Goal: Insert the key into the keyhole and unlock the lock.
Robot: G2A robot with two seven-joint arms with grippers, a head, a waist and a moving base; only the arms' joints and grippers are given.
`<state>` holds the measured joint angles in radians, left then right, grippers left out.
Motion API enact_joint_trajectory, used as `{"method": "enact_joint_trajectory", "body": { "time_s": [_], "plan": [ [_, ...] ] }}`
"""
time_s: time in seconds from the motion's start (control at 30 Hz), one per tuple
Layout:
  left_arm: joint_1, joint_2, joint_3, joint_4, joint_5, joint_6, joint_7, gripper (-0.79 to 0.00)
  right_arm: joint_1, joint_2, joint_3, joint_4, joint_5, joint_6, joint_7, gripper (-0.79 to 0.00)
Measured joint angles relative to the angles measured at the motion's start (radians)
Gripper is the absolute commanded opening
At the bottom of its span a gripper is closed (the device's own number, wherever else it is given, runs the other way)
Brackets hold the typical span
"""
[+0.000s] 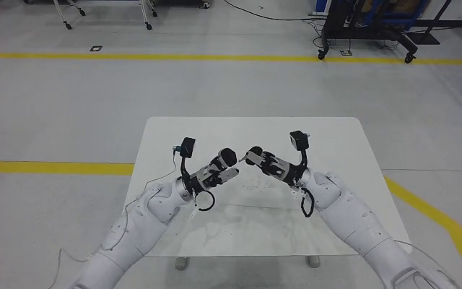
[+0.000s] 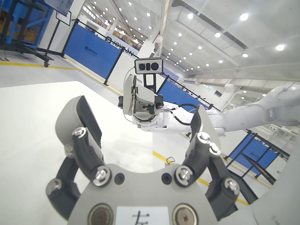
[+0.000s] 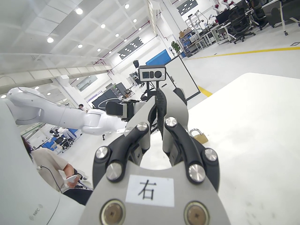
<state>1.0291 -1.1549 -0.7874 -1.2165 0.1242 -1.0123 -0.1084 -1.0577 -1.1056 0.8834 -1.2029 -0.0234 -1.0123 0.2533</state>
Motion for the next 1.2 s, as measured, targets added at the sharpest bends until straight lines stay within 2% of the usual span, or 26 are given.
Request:
{"method": "enact_joint_trajectory", "body": {
  "time_s": [0.17, 0.43, 0.9, 0.93, 0.97, 1.0, 1.03, 1.2],
  "plan": [
    [-0.020, 0.015, -0.002, 0.015, -0.159, 0.000, -0.156, -0.283, 0.010, -0.003, -0.007, 0.019, 0.075, 0.000, 0.067, -0.785],
    [-0.019, 0.009, -0.028, 0.032, -0.199, 0.000, -0.250, -0.376, 0.030, -0.029, -0.013, 0.051, 0.182, 0.000, 0.180, -0.785],
    [-0.025, -0.021, -0.036, 0.079, -0.131, 0.000, -0.240, -0.520, 0.050, -0.085, 0.009, 0.122, 0.238, 0.000, 0.300, -0.785],
    [-0.027, -0.023, -0.034, 0.084, -0.128, 0.000, -0.239, -0.548, 0.049, -0.088, 0.013, 0.127, 0.246, 0.000, 0.313, -0.785],
    [-0.029, -0.025, -0.034, 0.087, -0.127, 0.000, -0.238, -0.619, 0.048, -0.091, 0.018, 0.130, 0.251, 0.000, 0.324, -0.785],
    [-0.030, -0.027, -0.033, 0.091, -0.125, 0.000, -0.237, -0.640, 0.047, -0.093, 0.022, 0.133, 0.256, 0.000, 0.334, -0.785],
    [-0.032, -0.029, -0.033, 0.096, -0.121, 0.000, -0.235, -0.785, 0.046, -0.097, 0.030, 0.136, 0.263, 0.000, 0.348, -0.785],
    [-0.038, -0.036, -0.035, 0.115, -0.111, 0.000, -0.219, -0.785, 0.039, -0.109, 0.062, 0.145, 0.282, 0.000, 0.397, -0.785]
  ]
}}
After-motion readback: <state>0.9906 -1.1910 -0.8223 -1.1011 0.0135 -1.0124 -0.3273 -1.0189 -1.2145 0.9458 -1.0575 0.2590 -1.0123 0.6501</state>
